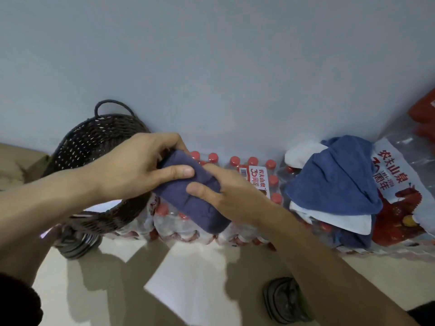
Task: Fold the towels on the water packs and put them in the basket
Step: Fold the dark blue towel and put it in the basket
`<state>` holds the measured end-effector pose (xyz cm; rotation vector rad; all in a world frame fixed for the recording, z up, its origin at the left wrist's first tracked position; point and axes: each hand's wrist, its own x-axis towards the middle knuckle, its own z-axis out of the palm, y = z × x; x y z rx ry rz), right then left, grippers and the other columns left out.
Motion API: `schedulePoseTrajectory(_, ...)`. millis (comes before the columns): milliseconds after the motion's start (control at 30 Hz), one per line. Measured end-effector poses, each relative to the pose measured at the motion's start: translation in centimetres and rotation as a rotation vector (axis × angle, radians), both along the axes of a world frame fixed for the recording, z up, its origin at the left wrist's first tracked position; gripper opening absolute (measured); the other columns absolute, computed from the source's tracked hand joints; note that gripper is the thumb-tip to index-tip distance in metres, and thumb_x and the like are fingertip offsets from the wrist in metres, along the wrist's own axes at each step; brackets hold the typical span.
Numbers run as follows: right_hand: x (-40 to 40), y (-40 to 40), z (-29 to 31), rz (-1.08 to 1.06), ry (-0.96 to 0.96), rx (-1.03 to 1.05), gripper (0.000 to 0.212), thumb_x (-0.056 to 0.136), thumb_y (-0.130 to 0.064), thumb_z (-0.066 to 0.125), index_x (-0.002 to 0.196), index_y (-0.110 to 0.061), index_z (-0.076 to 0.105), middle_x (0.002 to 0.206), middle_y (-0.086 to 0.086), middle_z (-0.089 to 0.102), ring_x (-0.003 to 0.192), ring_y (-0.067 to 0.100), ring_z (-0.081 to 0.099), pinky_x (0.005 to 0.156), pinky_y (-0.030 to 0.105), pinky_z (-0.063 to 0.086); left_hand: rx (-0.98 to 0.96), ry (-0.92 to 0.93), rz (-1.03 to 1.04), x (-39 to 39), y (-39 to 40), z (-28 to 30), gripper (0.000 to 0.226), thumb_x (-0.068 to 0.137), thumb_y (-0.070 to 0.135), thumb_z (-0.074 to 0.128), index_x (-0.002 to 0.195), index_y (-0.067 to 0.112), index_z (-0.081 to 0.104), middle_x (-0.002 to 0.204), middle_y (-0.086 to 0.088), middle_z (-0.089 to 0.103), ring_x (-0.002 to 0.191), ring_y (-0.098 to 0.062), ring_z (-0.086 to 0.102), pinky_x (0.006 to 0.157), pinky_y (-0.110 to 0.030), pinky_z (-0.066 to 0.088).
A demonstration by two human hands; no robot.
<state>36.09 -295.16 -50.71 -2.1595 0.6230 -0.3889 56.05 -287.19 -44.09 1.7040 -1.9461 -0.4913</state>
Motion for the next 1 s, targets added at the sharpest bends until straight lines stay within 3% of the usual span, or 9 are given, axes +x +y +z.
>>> schedulePoseTrajectory(67, 2.0, 0.5, -0.1, -0.031, -0.038, -0.213, 0.033, 0.095, -0.045, 0.057, 0.103, -0.014, 0.06, 0.074, -0.009, 0.055, 0.065, 0.009, 0.048, 0.062, 0.014, 0.038, 0.023, 0.045, 0.032, 2.5, 0.6, 0.0, 0.028, 0.081, 0.058, 0.067, 0.093, 0.032, 0.066, 0.081, 0.011, 0.071, 0.076, -0.008, 0.067, 0.067, -0.03, 0.051)
schedulePoseTrajectory(200, 7.8, -0.7, 1.9, 0.041, 0.173, -0.264, 0.035, 0.092, -0.062, 0.047, 0.09, -0.027, 0.047, 0.07, -0.013, 0.049, 0.062, 0.006, 0.047, 0.056, 0.025, 0.033, 0.092, 0.19, 0.087, 7.8, 1.0, -0.7, 0.021, 0.075, 0.038, 0.074, 0.093, 0.028, 0.068, 0.088, 0.012, 0.073, 0.08, -0.005, 0.07, 0.072, -0.028, 0.055)
schedulePoseTrajectory(333, 14.0, -2.7, 3.2, 0.189, 0.276, -0.191, 0.039, 0.093, -0.05, 0.057, 0.12, -0.022, 0.055, 0.108, -0.002, 0.065, 0.093, 0.016, 0.061, 0.078, 0.032, 0.048, 0.14, 0.373, 0.28, 14.4, 1.3, -3.2, 0.016, 0.082, 0.008, 0.074, 0.095, 0.016, 0.068, 0.093, 0.0, 0.075, 0.084, -0.011, 0.071, 0.079, -0.025, 0.057)
schedulePoseTrajectory(433, 18.6, -4.0, 3.5, 0.227, 0.327, -0.11, 0.039, 0.091, -0.037, 0.066, 0.125, -0.02, 0.057, 0.113, -0.005, 0.063, 0.101, 0.015, 0.061, 0.09, 0.034, 0.049, 0.16, 0.513, 0.484, 18.0, 1.9, -5.4, 0.017, 0.086, 0.001, 0.069, 0.101, 0.008, 0.068, 0.098, -0.011, 0.073, 0.083, -0.014, 0.066, 0.08, -0.025, 0.054)
schedulePoseTrajectory(500, 21.4, -4.4, 2.9, 0.235, 0.353, -0.117, 0.039, 0.089, -0.034, 0.069, 0.124, -0.019, 0.057, 0.105, -0.007, 0.061, 0.097, 0.016, 0.06, 0.09, 0.035, 0.049, 0.149, 0.478, 0.576, 19.7, 2.2, -7.0, 0.015, 0.087, 0.003, 0.07, 0.101, 0.007, 0.068, 0.098, -0.011, 0.072, 0.081, -0.015, 0.064, 0.08, -0.026, 0.053)
schedulePoseTrajectory(600, 24.7, -4.7, 1.1, 0.256, 0.436, -0.126, 0.036, 0.088, -0.031, 0.071, 0.12, -0.02, 0.058, 0.092, -0.013, 0.056, 0.09, 0.013, 0.057, 0.084, 0.031, 0.048, 0.138, 0.41, 0.635, 21.4, 2.5, -9.3, 0.012, 0.086, 0.004, 0.071, 0.094, 0.011, 0.069, 0.091, -0.009, 0.071, 0.074, -0.014, 0.062, 0.067, -0.012, 0.05)
schedulePoseTrajectory(767, 27.5, -5.0, -2.1, 0.317, 0.65, -0.111, 0.029, 0.089, -0.025, 0.068, 0.115, -0.015, 0.057, 0.098, -0.003, 0.062, 0.085, 0.013, 0.055, 0.068, 0.025, 0.042, 0.202, 0.258, 0.607, 22.7, 1.5, -11.6, 0.017, 0.082, 0.01, 0.075, 0.093, 0.019, 0.067, 0.096, -0.005, 0.072, 0.092, -0.024, 0.066, 0.087, -0.032, 0.052)
schedulePoseTrajectory(867, 28.5, -5.1, -3.0, 0.346, 0.762, -0.115, 0.025, 0.09, -0.02, 0.065, 0.112, -0.009, 0.059, 0.098, 0.003, 0.066, 0.085, 0.017, 0.056, 0.073, 0.031, 0.046, 0.268, 0.083, 0.566, 22.5, 0.7, -12.2, 0.019, 0.081, 0.017, 0.075, 0.098, 0.019, 0.066, 0.099, -0.003, 0.07, 0.092, -0.021, 0.062, 0.082, -0.026, 0.047)
schedulePoseTrajectory(1000, 29.6, -4.8, -3.5, 0.363, 0.901, -0.047, 0.024, 0.093, -0.018, 0.063, 0.116, -0.014, 0.057, 0.099, -0.001, 0.061, 0.096, 0.022, 0.059, 0.083, 0.035, 0.05, 0.311, 0.014, 0.595, 22.2, 0.1, -12.5, 0.026, 0.081, 0.017, 0.073, 0.106, 0.015, 0.065, 0.105, -0.006, 0.068, 0.093, -0.021, 0.058, 0.078, -0.021, 0.04)
